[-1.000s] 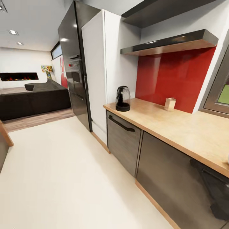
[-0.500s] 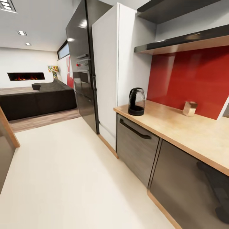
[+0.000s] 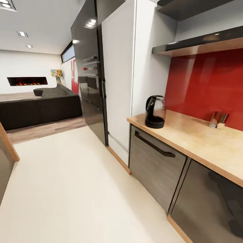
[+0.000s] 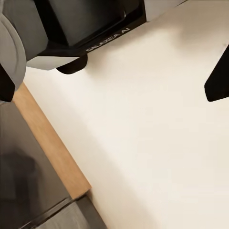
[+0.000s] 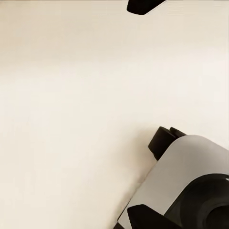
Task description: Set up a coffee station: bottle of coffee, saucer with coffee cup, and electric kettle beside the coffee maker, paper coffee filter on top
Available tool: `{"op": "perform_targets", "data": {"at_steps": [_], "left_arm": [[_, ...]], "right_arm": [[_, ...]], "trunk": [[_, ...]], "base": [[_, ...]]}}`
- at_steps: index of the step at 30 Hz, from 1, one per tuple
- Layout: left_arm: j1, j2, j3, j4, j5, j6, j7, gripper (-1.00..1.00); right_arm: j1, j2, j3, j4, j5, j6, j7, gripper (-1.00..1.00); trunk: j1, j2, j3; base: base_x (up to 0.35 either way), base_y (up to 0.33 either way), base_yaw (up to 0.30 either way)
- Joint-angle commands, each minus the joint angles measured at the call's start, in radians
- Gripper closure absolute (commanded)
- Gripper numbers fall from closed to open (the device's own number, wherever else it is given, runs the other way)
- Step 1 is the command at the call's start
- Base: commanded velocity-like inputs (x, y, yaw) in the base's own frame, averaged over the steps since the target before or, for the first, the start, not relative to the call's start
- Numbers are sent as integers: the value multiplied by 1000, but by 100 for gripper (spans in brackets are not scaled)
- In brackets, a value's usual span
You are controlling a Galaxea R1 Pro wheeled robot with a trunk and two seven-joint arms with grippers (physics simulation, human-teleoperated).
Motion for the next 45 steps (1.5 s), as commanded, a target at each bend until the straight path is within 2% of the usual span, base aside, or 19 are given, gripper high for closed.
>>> {"op": "perform_targets", "data": {"at_steps": [1,45], "left_arm": [[-1,1,-8,1,7,-6,0,-100],[-1,1,-8,1,7,-6,-1,-100]], "right_arm": [[-1,-1,6,0,-10,-2,3,-100],[-1,-1,6,0,-10,-2,4,-100]], "trunk": [[0,0,-1],[0,0,-1]], "base": [[299,191,0],[299,208,0]]}}
